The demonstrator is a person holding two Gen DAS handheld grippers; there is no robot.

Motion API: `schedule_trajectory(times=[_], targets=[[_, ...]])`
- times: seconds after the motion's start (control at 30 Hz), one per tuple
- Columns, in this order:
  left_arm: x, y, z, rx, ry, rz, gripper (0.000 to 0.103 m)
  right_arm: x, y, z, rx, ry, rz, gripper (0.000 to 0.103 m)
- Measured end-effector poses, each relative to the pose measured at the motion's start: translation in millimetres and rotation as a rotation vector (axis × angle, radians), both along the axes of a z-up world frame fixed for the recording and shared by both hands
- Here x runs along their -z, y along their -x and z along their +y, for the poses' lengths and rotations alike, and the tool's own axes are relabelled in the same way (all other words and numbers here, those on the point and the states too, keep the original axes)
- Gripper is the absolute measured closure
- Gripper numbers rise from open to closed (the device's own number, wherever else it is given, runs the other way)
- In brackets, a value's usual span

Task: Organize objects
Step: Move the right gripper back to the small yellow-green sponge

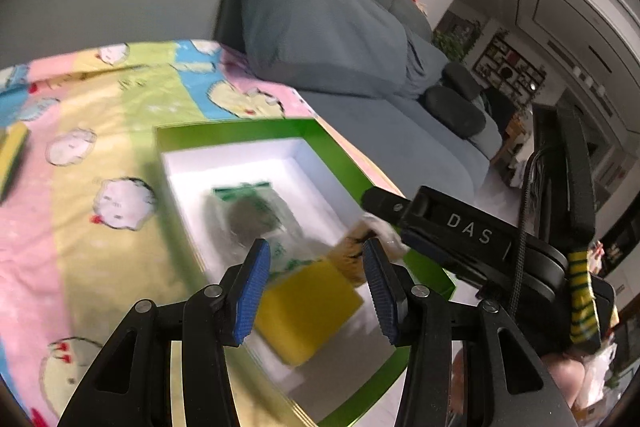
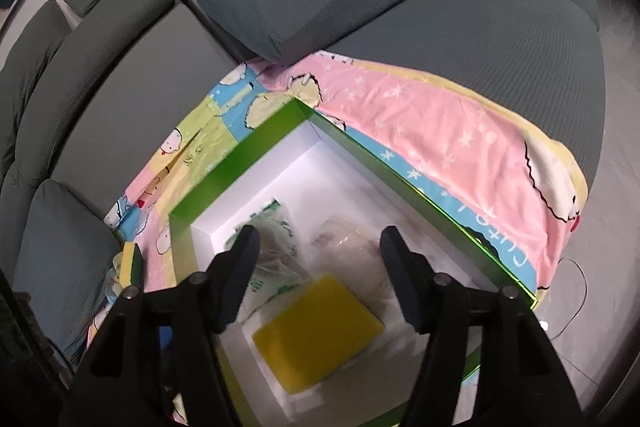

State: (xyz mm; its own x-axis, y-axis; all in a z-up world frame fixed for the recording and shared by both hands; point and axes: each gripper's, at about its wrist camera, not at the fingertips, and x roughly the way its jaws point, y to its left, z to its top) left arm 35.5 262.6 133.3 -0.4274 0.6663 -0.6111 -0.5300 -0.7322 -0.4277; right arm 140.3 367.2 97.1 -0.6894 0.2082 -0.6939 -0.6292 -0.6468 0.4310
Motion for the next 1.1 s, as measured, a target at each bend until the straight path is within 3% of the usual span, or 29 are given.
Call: schedule_trajectory(times=[0.37,0.43,0.53,0.7,0.87,1.1], targets=[[-15,-5,-111,-0.245,0.069,0.049,0.053,-29,29,-45,-0.099,-0.113,0.031,0.024],[-14,-4,-142,-0.324,0.081,0.049,0.034,-34,38,-60,-0.133,-0.141,0.035,0.021],[-5,-2,-179,-0.429,0.056,0.05,0.03,-38,49,-77,-0.182,-0.164,0.036,0.019],[25,9,-242,-0.59,0.012,-0.043,0.03,-43,71,-108,-0.25,-0.221,0.018,0.017],[44,11,-283,-0.742,0.028,-0.1,0.03,-45,92,-142,-0.344,-0.257,0.039,0.012],[60,11,-327,-0.859,0.033,-0.178,0.03,-33,119,-175,-0.411,-0.158,0.094,0.009]])
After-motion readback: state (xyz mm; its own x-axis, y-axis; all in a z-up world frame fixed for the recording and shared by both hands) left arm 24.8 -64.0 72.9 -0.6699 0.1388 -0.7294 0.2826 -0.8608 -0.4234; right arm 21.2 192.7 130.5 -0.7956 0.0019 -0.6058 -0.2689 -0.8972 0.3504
